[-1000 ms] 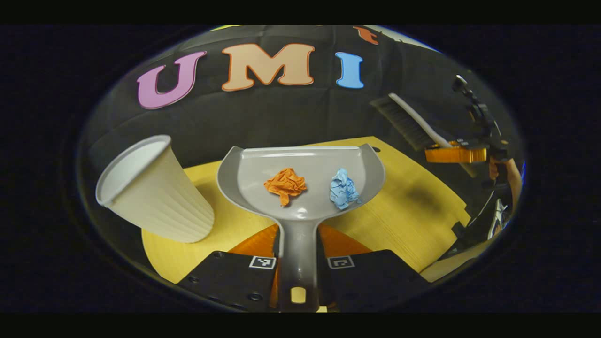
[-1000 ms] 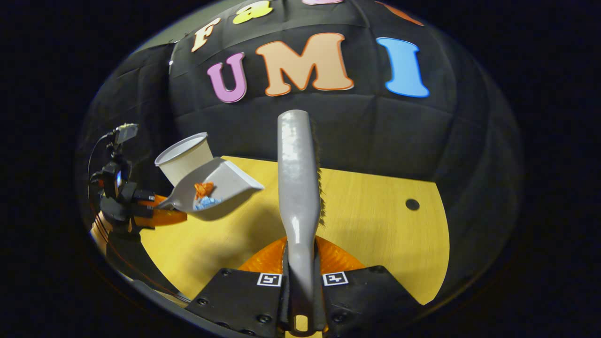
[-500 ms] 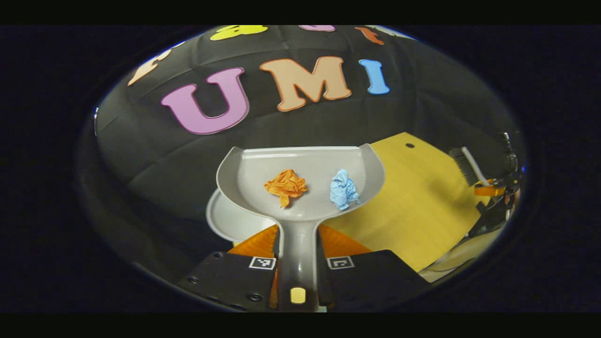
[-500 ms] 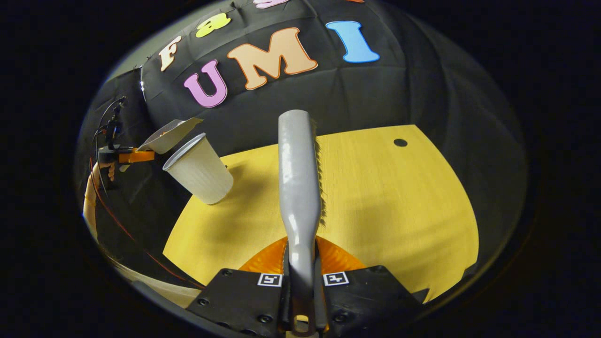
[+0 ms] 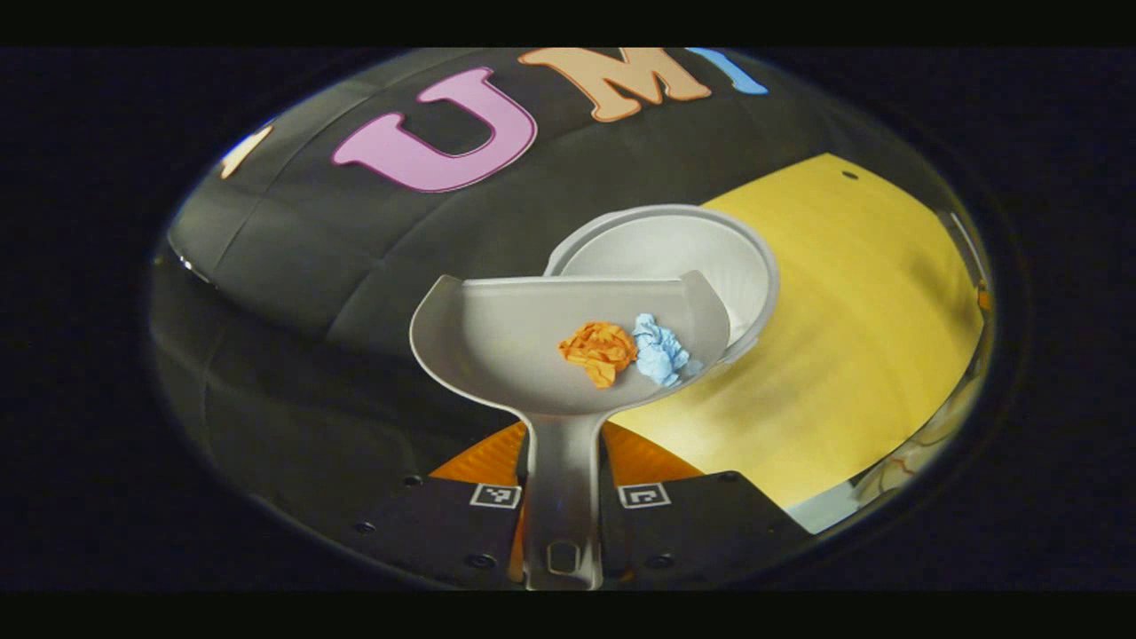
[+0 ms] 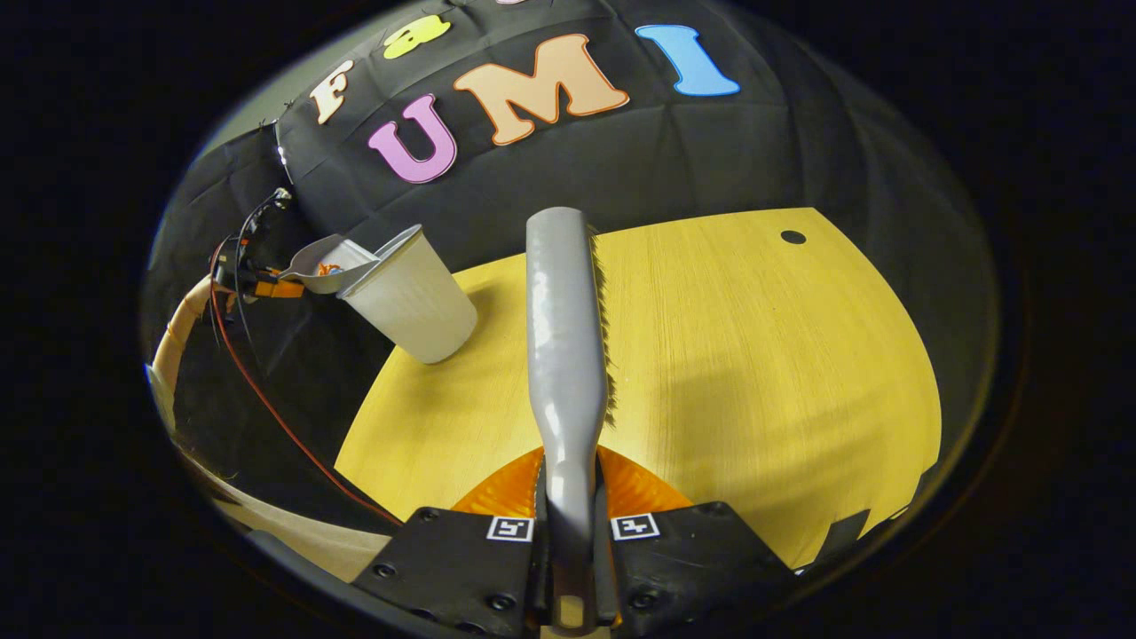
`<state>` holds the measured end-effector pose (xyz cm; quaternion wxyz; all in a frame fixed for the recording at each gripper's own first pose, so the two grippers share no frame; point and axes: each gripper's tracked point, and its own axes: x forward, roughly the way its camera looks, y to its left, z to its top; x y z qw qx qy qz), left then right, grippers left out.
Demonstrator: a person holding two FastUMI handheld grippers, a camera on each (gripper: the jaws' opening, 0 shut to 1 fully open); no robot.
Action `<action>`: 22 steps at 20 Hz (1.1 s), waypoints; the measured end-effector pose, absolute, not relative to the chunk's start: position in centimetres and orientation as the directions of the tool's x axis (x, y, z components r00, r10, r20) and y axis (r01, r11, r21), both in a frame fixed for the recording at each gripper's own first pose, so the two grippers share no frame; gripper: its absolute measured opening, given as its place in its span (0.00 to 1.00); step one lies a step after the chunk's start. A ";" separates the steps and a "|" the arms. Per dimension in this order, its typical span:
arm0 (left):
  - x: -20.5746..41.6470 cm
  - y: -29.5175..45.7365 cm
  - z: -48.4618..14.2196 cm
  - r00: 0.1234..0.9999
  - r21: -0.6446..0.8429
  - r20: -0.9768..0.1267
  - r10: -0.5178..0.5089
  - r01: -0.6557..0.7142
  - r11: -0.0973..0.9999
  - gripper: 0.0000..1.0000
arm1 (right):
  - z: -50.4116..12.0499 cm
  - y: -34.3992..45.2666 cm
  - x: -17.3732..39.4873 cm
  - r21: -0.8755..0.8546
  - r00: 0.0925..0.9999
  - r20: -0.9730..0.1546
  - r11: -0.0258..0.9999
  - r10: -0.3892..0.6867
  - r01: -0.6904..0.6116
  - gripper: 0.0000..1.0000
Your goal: Pick up the small broom and dustpan from the desktop, sweep the trash into the dustpan with the broom, and then empty the trash into the garbage bin.
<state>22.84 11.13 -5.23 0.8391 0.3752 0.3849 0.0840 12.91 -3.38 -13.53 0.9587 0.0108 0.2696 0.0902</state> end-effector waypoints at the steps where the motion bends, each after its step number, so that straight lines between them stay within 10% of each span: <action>1: 23.0 10.4 -5.5 0.678 0.724 -0.577 0.455 0.167 0.669 0.24 | -13.7 -3.2 12.9 0.073 0.836 -0.520 0.984 0.175 -0.161 0.16; 12: 25.4 9.8 -4.9 0.591 0.802 -0.577 0.563 0.283 0.526 0.24 | -14.5 -5.0 12.1 0.068 0.825 -0.551 0.992 0.125 -0.105 0.16; 22: 27.0 0.4 -7.0 0.861 0.471 -0.454 0.229 0.013 0.882 0.25 | -15.6 -5.4 13.4 0.060 0.777 -0.602 0.981 0.183 -0.184 0.16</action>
